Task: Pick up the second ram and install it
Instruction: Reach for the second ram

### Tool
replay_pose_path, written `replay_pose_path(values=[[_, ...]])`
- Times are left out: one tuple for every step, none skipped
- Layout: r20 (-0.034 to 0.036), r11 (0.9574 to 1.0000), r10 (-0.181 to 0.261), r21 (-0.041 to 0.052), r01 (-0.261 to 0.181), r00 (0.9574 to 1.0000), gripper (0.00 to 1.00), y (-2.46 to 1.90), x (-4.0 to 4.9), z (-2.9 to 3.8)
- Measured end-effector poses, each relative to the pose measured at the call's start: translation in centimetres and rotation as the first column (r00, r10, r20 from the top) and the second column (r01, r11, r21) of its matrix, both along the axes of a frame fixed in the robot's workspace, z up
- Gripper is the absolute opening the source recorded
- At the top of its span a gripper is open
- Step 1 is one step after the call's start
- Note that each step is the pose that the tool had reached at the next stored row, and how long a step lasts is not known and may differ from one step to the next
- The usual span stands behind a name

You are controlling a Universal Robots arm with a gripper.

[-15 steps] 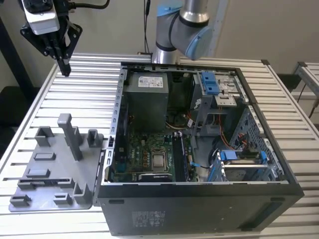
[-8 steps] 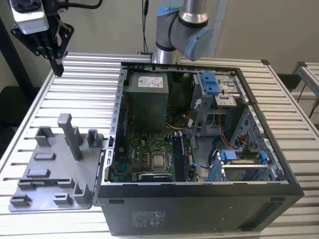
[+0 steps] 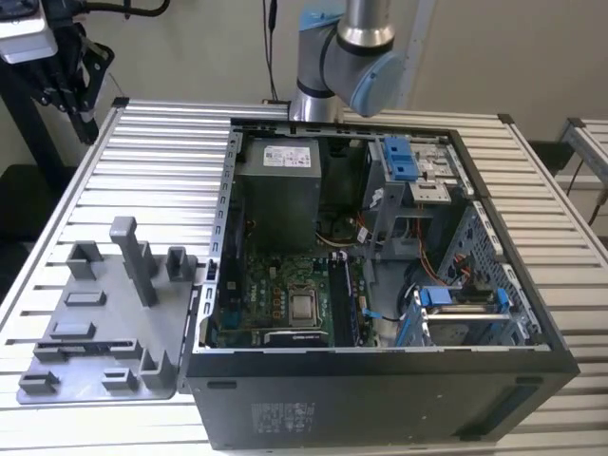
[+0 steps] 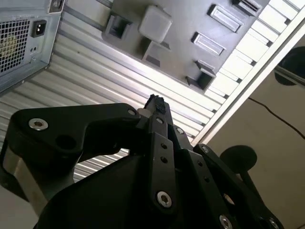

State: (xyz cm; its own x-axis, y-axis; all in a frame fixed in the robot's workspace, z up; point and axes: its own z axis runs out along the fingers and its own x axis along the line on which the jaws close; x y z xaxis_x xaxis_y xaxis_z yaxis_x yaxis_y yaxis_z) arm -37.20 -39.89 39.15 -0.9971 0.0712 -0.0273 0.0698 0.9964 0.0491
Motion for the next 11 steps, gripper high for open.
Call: replay_pose_path(values=[[0.0, 1.0, 0.0, 0.0, 0.0, 1.0, 0.11, 0.0, -0.32, 0.0], [-0.0003, 1.0, 0.0, 0.0001, 0.0, 1.0, 0.11, 0.0, -0.58, -0.01], [-0.0016, 1.0, 0.0, 0.0001, 0.0, 1.0, 0.11, 0.0, -0.81, -0.01], [-0.005, 1.0, 0.0, 0.0002, 0.0, 1.0, 0.11, 0.0, -1.02, -0.02], [-0.0105, 1.0, 0.0, 0.0001, 0.0, 0.9999, 0.11, 0.0, -1.21, -0.02], [-0.0162, 1.0, 0.0, 0.0, 0.0, 0.9999, 0.11, 0.0, -1.4, -0.02], [-0.0211, 1.0, 0.0, 0.0001, 0.0, 0.9998, 0.11, 0.0, -1.61, -0.03], [-0.025, 1.0, 0.0, 0.0001, 0.0, 0.9997, 0.11, 0.0, -1.84, -0.04], [-0.0263, 1.0, 0.0, 0.0, 0.0, 0.9997, 0.11, 0.0, -2.08, -0.04], [-0.0264, 1.0, 0.0, 0.0, 0.0, 0.9997, 0.11, 0.0, -2.28, -0.04], [-0.0265, 1.0, 0.0, 0.0001, 0.0, 0.9996, 0.11, 0.0, -2.39, -0.05]])
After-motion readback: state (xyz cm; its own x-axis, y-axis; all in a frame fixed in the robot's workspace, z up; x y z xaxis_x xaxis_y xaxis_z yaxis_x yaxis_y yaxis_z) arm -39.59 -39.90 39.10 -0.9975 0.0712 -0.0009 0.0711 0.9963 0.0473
